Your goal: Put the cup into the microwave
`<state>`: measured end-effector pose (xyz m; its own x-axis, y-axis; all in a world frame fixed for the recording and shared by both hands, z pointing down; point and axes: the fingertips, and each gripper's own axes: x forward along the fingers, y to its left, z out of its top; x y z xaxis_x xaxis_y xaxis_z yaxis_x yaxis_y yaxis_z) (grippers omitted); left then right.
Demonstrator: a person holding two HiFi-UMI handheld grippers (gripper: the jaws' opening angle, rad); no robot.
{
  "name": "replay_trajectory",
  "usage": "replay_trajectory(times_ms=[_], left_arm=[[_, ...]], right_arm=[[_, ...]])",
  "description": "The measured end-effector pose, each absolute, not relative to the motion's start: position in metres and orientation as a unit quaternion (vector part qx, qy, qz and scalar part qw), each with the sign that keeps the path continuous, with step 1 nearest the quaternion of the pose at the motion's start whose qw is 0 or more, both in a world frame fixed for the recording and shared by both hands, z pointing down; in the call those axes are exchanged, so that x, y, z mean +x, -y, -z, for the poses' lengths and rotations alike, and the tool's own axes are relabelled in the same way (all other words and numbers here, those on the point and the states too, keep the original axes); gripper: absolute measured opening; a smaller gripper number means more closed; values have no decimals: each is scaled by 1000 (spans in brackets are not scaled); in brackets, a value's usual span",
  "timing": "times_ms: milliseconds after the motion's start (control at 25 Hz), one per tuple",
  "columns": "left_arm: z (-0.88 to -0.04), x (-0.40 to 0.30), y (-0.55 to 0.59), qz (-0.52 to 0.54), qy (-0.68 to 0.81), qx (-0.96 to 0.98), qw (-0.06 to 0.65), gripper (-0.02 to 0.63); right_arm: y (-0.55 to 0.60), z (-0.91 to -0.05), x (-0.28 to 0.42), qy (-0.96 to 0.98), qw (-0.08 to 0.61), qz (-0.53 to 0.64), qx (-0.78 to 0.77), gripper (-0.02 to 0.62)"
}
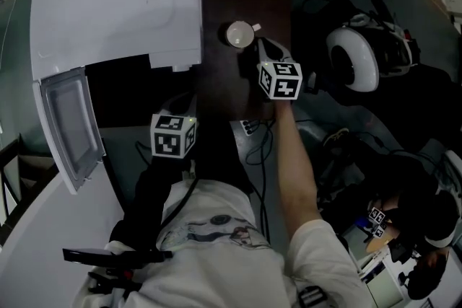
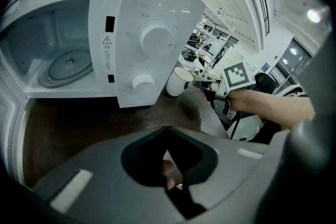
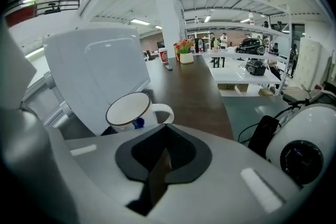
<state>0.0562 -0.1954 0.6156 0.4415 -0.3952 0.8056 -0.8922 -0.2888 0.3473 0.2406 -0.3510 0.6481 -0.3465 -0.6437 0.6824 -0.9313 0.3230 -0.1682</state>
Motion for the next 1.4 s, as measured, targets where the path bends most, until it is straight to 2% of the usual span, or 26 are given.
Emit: replay_trajectory(times_ms=[240, 320, 840, 960, 1040, 1400], left_arm=[[-619, 53, 193, -309, 435, 737, 414, 0], [-619, 52, 193, -309, 436, 736, 416, 0], [-624, 39, 189, -317, 446, 722, 423, 0], [-625, 39, 188, -319, 445, 721, 424, 0], [-626, 39, 187, -321, 444, 721, 425, 0], [-627, 39, 188, -325, 442, 720, 424, 0]], right_arm=[[370, -649, 240, 779, 265, -265, 503, 4], [371, -652, 237, 782, 275, -263, 494, 90], [394, -653, 230, 820, 306, -184, 446, 112], [394, -652, 225, 834, 314, -159, 425, 99], [394, -654, 222, 841, 319, -139, 415, 44], [388, -652, 223, 828, 282, -183, 449, 36]])
